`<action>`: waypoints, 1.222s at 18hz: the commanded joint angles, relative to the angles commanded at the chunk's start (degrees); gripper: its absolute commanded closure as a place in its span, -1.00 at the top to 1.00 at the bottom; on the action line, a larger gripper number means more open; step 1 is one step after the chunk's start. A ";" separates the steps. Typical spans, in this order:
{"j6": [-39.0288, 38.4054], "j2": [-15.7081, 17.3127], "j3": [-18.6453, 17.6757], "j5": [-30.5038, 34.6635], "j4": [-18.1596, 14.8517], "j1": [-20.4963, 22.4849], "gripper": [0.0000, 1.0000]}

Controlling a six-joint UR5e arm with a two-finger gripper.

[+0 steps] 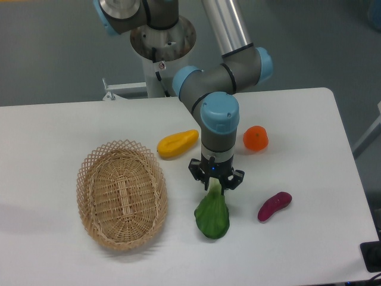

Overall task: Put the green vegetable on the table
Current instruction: 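Open the gripper to release the bok choy and lift away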

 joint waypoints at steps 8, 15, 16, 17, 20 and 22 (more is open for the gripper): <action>0.27 4.83 1.32 -0.26 -0.18 0.44 1.00; 7.53 9.05 2.64 0.00 -1.49 3.77 1.00; 10.52 10.10 2.64 0.09 -1.93 4.13 1.00; 12.72 11.24 2.73 0.00 -3.15 4.91 1.00; 20.62 14.49 3.60 0.09 -9.12 7.03 1.00; 27.57 16.34 3.43 0.18 -11.07 8.69 1.00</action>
